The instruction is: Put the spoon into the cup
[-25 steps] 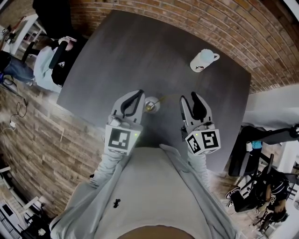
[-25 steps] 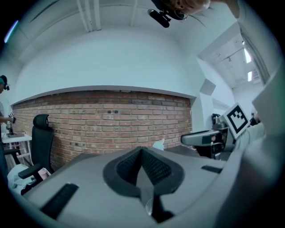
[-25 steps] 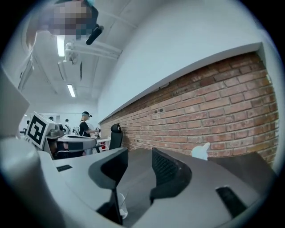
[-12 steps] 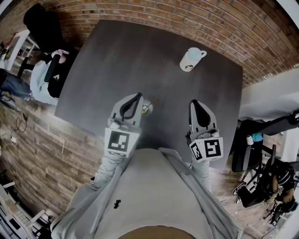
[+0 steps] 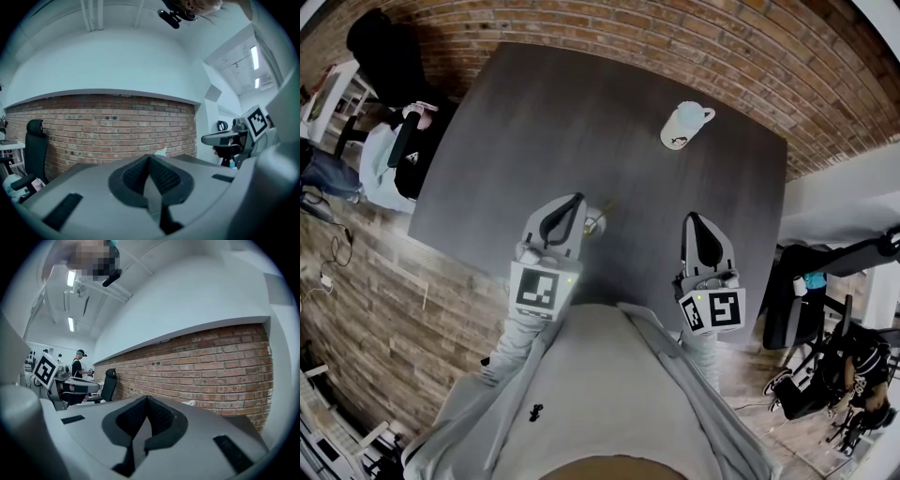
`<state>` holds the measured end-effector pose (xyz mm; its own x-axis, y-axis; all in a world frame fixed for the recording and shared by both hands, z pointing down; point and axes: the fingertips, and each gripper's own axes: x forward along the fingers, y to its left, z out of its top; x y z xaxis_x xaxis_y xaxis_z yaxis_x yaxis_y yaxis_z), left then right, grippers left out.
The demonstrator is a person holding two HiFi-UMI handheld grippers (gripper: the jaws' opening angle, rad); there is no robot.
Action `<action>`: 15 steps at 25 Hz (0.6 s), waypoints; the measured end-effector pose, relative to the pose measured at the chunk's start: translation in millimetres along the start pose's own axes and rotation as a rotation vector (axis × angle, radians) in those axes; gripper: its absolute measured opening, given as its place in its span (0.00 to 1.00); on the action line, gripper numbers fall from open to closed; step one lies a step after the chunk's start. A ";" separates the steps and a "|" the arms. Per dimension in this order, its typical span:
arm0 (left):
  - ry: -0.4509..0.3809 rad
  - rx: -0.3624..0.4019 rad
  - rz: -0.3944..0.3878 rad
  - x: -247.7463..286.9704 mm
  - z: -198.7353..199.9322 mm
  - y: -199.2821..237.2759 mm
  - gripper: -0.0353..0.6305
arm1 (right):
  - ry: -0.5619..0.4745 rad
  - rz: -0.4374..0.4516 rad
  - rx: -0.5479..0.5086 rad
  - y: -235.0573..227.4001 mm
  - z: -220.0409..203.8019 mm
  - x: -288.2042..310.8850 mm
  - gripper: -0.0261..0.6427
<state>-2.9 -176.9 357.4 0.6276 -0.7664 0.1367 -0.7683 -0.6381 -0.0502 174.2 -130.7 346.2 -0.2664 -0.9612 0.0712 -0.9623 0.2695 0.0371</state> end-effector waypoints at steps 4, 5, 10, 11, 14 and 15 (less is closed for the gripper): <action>-0.001 0.020 -0.007 0.6 -3.6 0.2 0.08 | 0.005 -0.001 0.005 -0.1 -2.5 0.9 0.06; -0.001 0.024 -0.008 0.4 -4.4 0.1 0.08 | 0.005 -0.002 0.007 -0.1 -3.2 0.7 0.06; 0.012 0.006 0.004 -2.9 -6.5 2.8 0.08 | 0.004 -0.003 0.015 0.9 -4.1 1.2 0.06; 0.012 0.005 0.005 -3.2 -6.8 3.3 0.08 | 0.002 -0.004 0.017 0.9 -4.0 1.6 0.06; 0.014 0.009 0.005 -3.1 -7.9 4.3 0.08 | 0.004 -0.003 0.022 1.0 -5.2 3.5 0.06; 0.017 0.002 0.008 -3.3 -8.2 4.5 0.08 | 0.008 -0.001 0.019 1.5 -6.2 4.1 0.06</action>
<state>-9.5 -176.6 364.8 0.6192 -0.7702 0.1531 -0.7730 -0.6321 -0.0536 172.0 -133.8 352.8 -0.2647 -0.9611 0.0792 -0.9636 0.2669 0.0181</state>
